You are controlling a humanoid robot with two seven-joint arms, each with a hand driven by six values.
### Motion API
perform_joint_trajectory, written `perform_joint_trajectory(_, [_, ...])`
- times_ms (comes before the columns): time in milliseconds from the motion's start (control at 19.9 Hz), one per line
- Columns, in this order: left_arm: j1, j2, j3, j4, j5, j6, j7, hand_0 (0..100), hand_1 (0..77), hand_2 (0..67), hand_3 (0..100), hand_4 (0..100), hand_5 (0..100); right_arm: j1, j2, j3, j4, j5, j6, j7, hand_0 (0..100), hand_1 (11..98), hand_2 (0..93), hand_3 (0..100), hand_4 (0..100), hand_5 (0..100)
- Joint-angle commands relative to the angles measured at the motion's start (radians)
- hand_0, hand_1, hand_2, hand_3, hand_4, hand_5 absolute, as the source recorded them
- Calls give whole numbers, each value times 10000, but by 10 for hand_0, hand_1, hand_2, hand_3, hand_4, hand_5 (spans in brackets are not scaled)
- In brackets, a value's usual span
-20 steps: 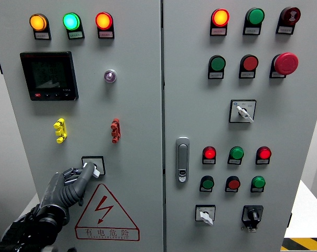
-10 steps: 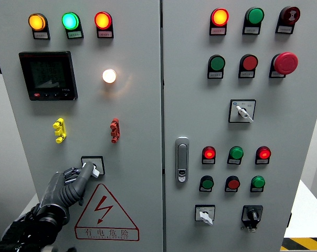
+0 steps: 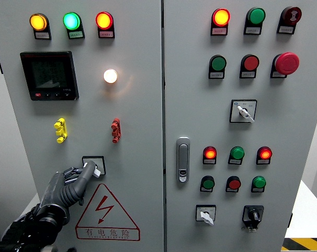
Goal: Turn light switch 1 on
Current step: 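Release the knob and lower the left hand away from the switch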
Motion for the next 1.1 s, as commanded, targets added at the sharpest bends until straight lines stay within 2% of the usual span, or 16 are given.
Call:
perform_joint_trajectory(0, [1,-3,5,2,-2,-7,5,0,575,526,1000,1000,1000,0,-5,0,0,0,-14,0,0,198,0,197,194,105])
perform_joint_trajectory(301, [108,-18,20,-44,-32,-7,-11,0,599,523,1000,1000,1000,0,10,0,0,0,1,0,0,199,0,197,194,105])
perform_joint_trajectory(602, [323,-3,35,-212,-48,-7,-41,0,597,523,1000,1000,1000,0,-5,0,0,0,1,0,0,198,0,197,194,105])
perform_joint_trajectory(702, [460,43,51,-258,-63,-7,-102,0,594,523,1000,1000,1000,0,10,0,0,0,1,0,0,198,0,197,194,105])
perform_joint_trajectory(802, [690,58,66,-289,-63,-7,-194,0,589,523,1000,1000,1000,0,-5,0,0,0,1,0,0,198,0,197,194,105])
perform_joint_trajectory(953, [1058,89,66,-518,-78,-22,-623,0,586,525,1000,1000,1000,0,-5,0,0,0,1,0,0,197,0,197,194,105])
perform_joint_trajectory(1053, [1090,135,66,-565,-246,-38,-655,0,565,518,1000,1000,1000,0,-5,0,0,0,1,0,0,198,0,197,194,105])
